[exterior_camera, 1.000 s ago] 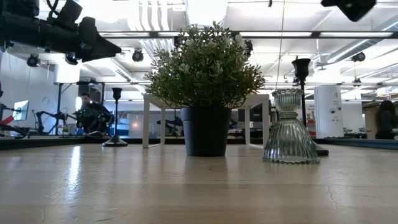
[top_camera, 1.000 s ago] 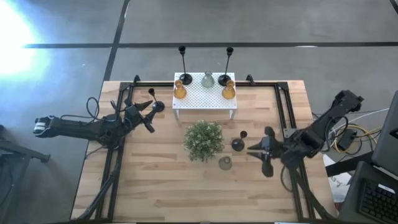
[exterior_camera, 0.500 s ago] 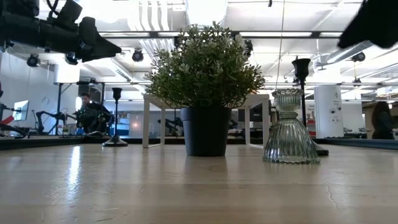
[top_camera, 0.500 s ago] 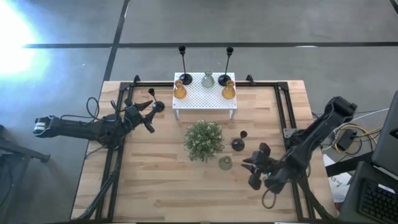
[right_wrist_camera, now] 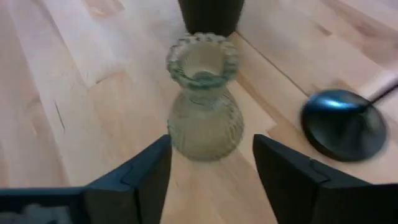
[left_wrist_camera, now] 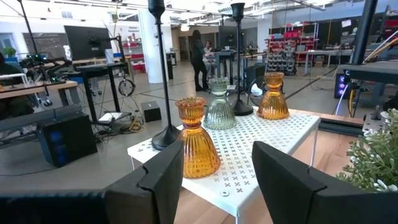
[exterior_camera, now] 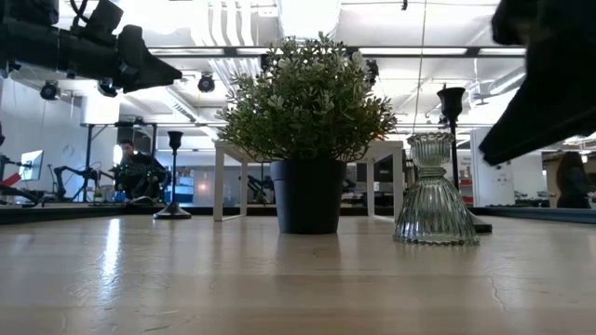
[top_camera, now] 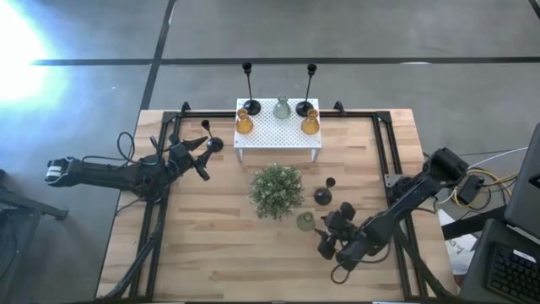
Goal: Pick & Place candle stick holders
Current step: Put the green glass candle holder on the shelf
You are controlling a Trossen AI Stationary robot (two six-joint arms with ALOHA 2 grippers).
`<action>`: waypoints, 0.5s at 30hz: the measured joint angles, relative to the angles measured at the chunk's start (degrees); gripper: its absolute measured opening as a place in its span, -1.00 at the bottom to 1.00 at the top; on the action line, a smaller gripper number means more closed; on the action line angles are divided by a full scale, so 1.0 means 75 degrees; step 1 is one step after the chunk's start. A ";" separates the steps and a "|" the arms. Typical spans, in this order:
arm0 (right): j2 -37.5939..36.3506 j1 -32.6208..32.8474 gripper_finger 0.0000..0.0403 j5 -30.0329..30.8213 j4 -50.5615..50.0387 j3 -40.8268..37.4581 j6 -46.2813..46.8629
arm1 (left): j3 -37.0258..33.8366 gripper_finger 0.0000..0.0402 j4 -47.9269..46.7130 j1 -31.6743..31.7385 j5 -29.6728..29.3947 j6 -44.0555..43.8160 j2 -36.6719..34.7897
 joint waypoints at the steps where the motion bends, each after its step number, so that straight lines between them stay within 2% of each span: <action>1: 0.0127 -0.0075 0.13 0.0003 0.0209 0.0000 -0.0151 | 0.0000 -0.03 -0.0001 0.0000 -0.0001 -0.0002 0.0001; 8: 0.0724 -0.0601 0.32 0.0004 0.1254 0.0000 -0.0832 | 0.0000 -0.03 -0.0174 0.0000 -0.0003 -0.0213 0.0000; 15: 0.0962 -0.0854 0.37 0.0227 0.1691 -0.0004 -0.1006 | 0.0000 -0.03 -0.0366 0.0000 -0.0007 -0.0448 0.0017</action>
